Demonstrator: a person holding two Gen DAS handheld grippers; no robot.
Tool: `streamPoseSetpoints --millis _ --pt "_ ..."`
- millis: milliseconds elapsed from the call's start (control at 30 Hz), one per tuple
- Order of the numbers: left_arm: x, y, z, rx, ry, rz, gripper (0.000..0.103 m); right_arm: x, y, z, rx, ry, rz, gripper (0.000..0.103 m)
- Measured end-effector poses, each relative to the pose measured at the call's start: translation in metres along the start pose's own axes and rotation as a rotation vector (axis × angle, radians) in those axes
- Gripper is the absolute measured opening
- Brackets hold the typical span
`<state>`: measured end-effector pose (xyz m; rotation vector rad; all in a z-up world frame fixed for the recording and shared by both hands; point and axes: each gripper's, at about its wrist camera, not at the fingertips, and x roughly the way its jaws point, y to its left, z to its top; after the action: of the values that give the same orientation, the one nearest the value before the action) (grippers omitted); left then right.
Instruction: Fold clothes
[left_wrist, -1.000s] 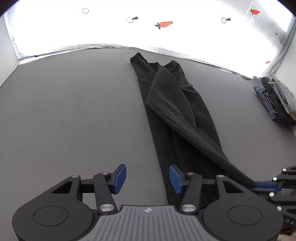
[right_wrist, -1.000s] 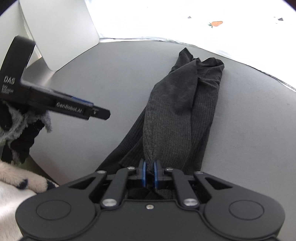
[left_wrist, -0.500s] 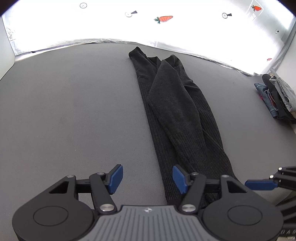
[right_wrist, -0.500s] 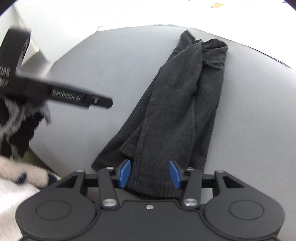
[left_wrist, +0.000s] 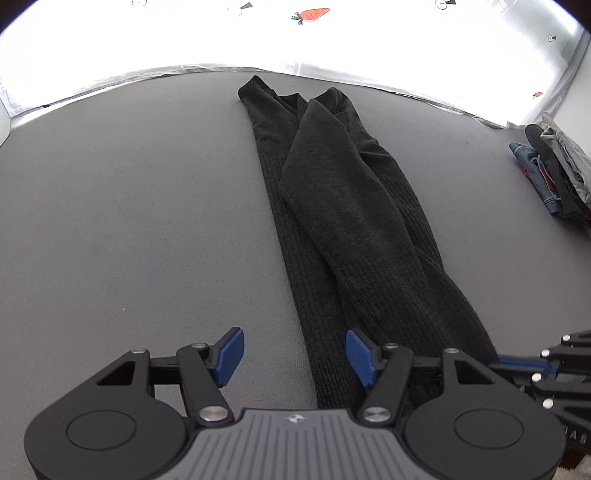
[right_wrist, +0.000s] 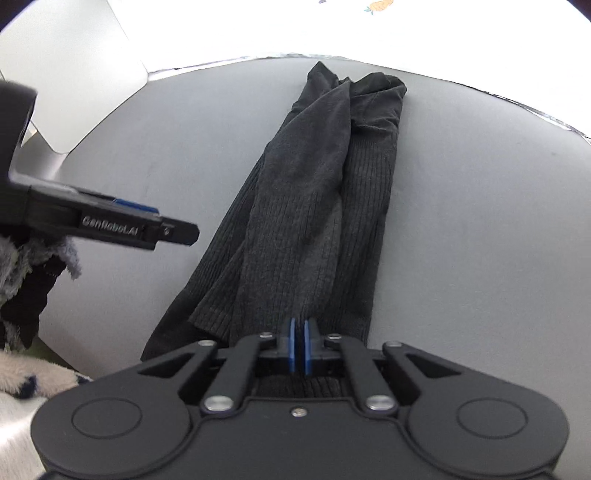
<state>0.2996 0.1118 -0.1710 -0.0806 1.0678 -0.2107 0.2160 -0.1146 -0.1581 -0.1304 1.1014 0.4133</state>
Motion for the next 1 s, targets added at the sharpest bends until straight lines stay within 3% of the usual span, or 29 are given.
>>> streamPoseSetpoints --millis 100,167,200,233,267,400,567,700,767,833,1000 --pt "0.008 -0.001 0.009 0.0 -0.003 0.018 0.063 0.022 -0.005 -0.003 0.013 0.133 -0.064 0.005" --pt "0.013 -0.001 0.015 0.0 -0.005 0.03 0.066 0.013 -0.011 0.0 0.042 0.105 -0.077 0.011" --pt "0.015 -0.002 0.019 0.004 -0.009 0.034 0.07 0.005 -0.015 0.003 0.056 0.074 -0.08 0.019" --pt "0.017 -0.003 0.022 0.009 -0.014 0.037 0.071 -0.004 -0.018 0.007 0.068 0.036 -0.084 0.045" --pt "0.019 -0.003 0.026 0.013 -0.016 0.038 0.071 -0.011 -0.023 0.013 0.08 -0.005 -0.098 0.061" --pt "0.036 -0.007 0.049 0.032 -0.02 0.071 0.071 -0.007 -0.042 0.038 0.098 -0.05 -0.152 0.062" --pt "0.059 -0.012 0.081 0.078 -0.037 0.125 0.073 0.023 -0.063 0.082 0.074 -0.07 -0.192 0.075" --pt "0.079 -0.012 0.113 0.122 -0.06 0.171 0.073 0.055 -0.086 0.13 0.104 -0.106 -0.19 0.073" --pt "0.091 -0.008 0.133 0.125 -0.074 0.186 0.073 0.068 -0.104 0.16 0.15 -0.143 -0.157 0.044" --pt "0.106 -0.002 0.154 0.12 -0.087 0.2 0.074 0.085 -0.121 0.193 0.196 -0.172 -0.122 0.034" --pt "0.142 0.018 0.203 0.059 -0.109 0.237 0.074 0.128 -0.135 0.269 0.187 -0.225 -0.028 0.032"
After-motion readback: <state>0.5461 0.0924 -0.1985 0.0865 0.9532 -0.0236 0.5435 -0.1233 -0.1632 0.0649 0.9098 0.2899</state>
